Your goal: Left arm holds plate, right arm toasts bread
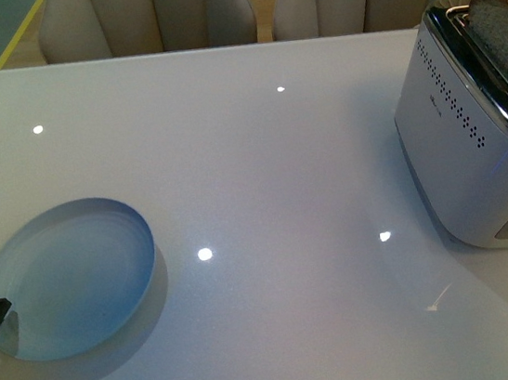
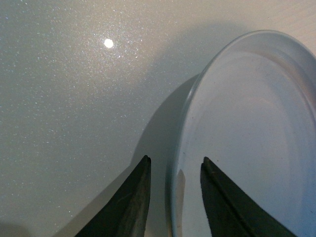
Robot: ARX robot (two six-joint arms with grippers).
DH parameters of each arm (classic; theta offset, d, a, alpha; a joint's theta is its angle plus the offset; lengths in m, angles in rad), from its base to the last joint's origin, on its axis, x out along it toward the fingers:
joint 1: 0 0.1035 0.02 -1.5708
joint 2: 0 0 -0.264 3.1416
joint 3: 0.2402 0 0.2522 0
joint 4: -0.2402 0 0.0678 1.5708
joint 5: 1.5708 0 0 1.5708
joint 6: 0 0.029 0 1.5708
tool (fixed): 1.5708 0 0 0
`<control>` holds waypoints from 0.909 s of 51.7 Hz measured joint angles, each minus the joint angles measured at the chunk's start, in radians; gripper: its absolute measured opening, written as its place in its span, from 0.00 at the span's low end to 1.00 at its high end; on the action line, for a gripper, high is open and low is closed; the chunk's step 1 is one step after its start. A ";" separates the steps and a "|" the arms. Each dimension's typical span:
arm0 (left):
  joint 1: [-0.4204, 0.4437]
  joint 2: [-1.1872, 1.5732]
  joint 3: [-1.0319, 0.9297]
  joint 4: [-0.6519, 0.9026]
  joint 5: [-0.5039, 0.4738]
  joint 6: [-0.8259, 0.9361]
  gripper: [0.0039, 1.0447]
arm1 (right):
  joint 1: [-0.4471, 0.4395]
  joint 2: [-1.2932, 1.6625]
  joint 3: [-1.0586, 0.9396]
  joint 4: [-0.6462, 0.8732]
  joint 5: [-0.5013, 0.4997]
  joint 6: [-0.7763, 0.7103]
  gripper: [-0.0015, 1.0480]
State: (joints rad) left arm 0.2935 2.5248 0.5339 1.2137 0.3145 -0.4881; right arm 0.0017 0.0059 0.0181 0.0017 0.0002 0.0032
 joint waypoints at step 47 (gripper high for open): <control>-0.304 -1.104 -0.310 -0.415 -0.381 -0.151 0.93 | 0.000 0.000 0.000 0.000 0.000 0.000 0.91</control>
State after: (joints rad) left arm -0.0109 1.4204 0.2241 0.7982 -0.0666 -0.6392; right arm 0.0017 0.0059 0.0181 0.0017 0.0002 0.0032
